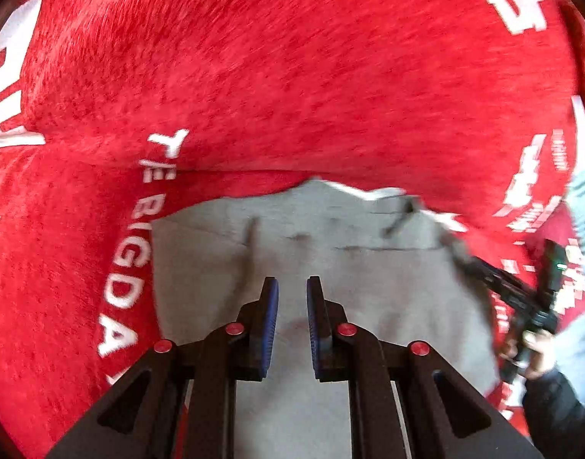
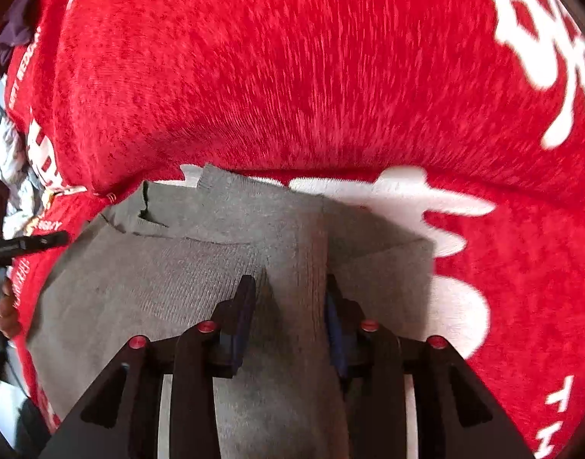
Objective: Fold small clothes
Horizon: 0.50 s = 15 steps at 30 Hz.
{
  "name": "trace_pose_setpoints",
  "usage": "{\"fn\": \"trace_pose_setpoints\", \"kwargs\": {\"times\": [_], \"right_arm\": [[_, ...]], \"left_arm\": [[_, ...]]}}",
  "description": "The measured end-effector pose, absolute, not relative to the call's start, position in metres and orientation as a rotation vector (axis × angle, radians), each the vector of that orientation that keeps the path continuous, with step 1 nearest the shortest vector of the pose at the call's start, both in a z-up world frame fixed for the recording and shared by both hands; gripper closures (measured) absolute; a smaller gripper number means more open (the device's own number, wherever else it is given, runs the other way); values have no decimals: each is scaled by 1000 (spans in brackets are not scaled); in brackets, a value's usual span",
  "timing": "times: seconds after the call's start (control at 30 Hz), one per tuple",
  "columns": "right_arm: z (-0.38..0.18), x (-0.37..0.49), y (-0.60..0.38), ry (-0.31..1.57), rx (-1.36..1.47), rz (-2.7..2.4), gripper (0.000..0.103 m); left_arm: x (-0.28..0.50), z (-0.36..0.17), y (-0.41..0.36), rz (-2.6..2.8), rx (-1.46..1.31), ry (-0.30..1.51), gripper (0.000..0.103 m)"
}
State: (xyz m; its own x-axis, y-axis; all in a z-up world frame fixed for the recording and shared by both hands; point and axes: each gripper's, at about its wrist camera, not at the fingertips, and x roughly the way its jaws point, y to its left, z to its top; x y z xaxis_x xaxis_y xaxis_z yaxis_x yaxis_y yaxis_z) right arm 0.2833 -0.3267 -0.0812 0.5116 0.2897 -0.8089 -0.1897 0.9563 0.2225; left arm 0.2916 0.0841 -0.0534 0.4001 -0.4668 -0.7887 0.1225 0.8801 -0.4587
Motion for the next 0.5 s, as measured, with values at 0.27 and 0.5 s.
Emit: {"fn": "trace_pose_setpoints", "kwargs": {"times": [0.27,0.5], "right_arm": [[-58,256,-297,930,109,462,45],[-90,261,-341,1055,170,295,55]], "left_arm": [[288,-79,34,-427,-247,1146,88],[281,-95,98,-242,-470,1136,88]]}}
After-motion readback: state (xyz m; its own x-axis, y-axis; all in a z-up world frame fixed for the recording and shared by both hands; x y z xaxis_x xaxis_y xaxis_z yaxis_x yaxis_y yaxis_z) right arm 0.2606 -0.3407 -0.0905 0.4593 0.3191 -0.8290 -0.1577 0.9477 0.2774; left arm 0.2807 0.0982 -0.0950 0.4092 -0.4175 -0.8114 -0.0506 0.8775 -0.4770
